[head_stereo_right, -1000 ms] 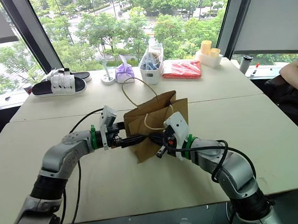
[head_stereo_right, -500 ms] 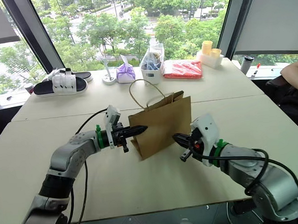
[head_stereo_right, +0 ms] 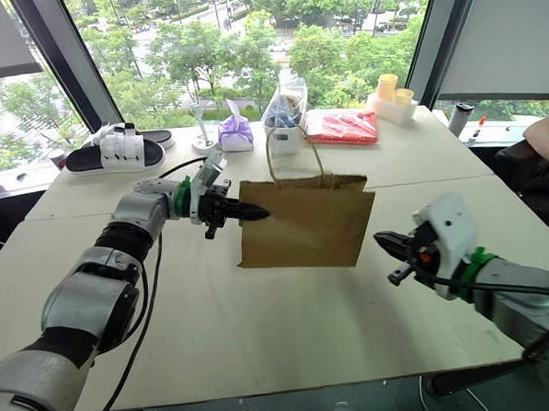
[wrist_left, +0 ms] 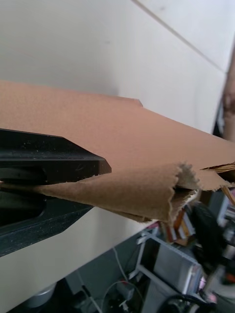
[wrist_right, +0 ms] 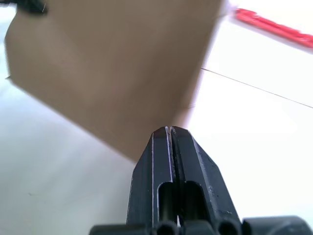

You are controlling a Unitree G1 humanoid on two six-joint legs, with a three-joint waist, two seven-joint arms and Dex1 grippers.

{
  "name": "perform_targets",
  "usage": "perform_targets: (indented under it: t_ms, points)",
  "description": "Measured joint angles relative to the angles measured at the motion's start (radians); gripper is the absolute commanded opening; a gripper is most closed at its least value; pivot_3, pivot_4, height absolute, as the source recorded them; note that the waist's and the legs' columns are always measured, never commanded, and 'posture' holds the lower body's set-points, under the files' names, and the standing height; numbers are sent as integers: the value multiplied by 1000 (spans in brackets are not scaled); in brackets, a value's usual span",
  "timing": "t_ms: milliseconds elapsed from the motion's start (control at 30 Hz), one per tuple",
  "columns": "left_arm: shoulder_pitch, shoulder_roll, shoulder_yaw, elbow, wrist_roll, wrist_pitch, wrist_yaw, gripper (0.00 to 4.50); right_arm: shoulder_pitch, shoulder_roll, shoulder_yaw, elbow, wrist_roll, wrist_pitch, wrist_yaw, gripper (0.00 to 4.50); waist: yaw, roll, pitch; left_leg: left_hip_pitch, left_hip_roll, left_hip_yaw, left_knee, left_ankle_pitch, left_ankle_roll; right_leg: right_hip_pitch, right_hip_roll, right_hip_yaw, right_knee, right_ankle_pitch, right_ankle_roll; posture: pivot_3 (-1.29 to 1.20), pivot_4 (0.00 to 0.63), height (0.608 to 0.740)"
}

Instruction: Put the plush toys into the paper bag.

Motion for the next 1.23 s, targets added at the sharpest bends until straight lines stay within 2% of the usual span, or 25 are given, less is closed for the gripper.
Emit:
perform_targets:
  t_ms: [200, 233, 333, 567, 800, 900, 1033, 1233]
  points:
    - [-22, -35, 21, 79, 42, -106, -6, 50, 52, -1, -81, -77, 106, 41, -21, 0, 3, 0, 0, 0, 0, 0, 2, 0, 0, 1, 0, 0, 1, 0, 0, 0, 150, 740]
    - [-21, -37, 26, 84, 55, -127, -6, 288, 55, 0, -80, -88, 125, 45, -30, 0, 3, 0, 0, 0, 0, 0, 2, 0, 0, 1, 0, 0, 1, 0, 0, 0, 150, 740]
    - [-12, -36, 31, 85, 93, -147, 0, 1243, 60, 0, -80, -106, 164, 49, -57, 0, 3, 0, 0, 0, 0, 0, 2, 0, 0, 1, 0, 0, 1, 0, 0, 0, 150, 740]
    - [19, 6, 74, 66, 117, -181, 9, 4453, 36, -34, -31, -83, 186, 32, -84, 0, -3, 0, 0, 0, 1, 0, 2, 0, 0, 0, 0, 0, 1, 0, 0, 0, 150, 740]
    - [127, 191, 149, -119, 110, -125, 29, 4453, -53, -85, 99, 21, 150, -28, -32, 0, -20, 0, 0, 1, 1, -1, 1, 0, 0, 0, 0, 0, 1, 0, 0, 0, 150, 740]
    - [259, 241, 200, -339, 65, -22, 73, 4453, -73, -112, 128, 44, 138, -45, -7, 0, -18, 0, 0, 0, 1, -1, 1, 0, 0, 0, 0, 0, 1, 0, 0, 0, 150, 740]
    - [514, 278, 250, -751, -18, 179, 185, 4453, -75, -124, 163, 68, 107, -71, 24, 0, -19, 0, 0, 0, 5, -3, 1, 0, 0, 0, 0, 1, 1, 0, 0, 0, 150, 740]
    - [699, 260, 344, -1159, -161, 427, 418, 4453, -100, -131, 211, 132, 42, -122, 65, 0, -15, 1, 0, 1, 5, -2, 1, 0, -1, 1, 0, 1, 1, 0, 0, 0, 150, 740]
